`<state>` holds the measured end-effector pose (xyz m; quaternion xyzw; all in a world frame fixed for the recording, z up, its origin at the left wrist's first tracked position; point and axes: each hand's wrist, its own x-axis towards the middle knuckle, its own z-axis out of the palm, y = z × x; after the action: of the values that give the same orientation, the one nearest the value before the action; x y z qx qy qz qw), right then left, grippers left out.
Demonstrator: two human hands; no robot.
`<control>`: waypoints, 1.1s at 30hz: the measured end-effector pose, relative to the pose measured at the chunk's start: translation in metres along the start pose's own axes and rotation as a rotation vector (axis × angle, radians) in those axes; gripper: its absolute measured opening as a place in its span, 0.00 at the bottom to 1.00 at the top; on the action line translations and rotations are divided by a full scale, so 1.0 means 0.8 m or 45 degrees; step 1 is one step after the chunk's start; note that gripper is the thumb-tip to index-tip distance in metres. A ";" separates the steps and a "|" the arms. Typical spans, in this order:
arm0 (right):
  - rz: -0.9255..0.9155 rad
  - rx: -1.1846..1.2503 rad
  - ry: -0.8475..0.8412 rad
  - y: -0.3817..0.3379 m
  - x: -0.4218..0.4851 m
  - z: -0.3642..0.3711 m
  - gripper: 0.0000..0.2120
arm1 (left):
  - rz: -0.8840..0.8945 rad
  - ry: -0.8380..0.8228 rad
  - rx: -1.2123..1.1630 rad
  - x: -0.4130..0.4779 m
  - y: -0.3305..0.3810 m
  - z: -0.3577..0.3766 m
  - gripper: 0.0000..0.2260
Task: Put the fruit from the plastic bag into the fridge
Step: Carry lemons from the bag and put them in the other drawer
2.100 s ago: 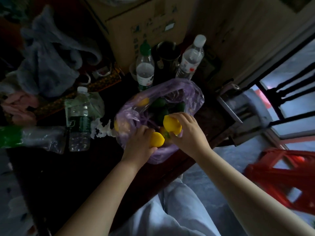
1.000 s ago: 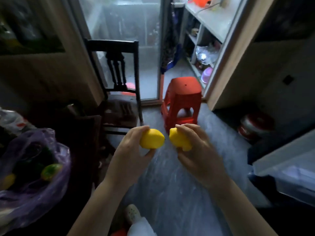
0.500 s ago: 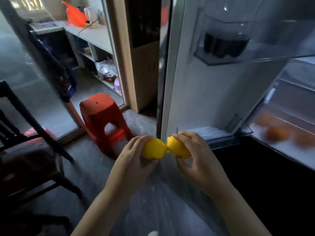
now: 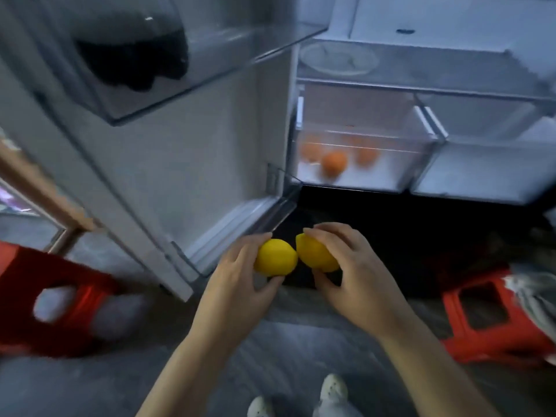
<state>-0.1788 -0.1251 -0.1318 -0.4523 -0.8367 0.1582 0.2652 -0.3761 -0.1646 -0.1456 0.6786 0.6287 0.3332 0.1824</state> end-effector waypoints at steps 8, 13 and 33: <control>0.206 -0.077 0.130 0.097 -0.019 -0.068 0.30 | 0.174 -0.162 -0.049 0.086 0.070 0.082 0.27; 0.249 -0.063 0.217 0.178 -0.019 -0.126 0.29 | 0.260 -0.184 -0.088 0.147 0.135 0.147 0.26; 0.410 -0.087 0.365 0.421 -0.009 -0.280 0.28 | 0.538 -0.322 -0.092 0.329 0.296 0.344 0.25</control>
<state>0.1821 0.0568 -0.1226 -0.6068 -0.7122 0.1040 0.3372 -0.0187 0.1053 -0.1246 0.8244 0.4327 0.2985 0.2099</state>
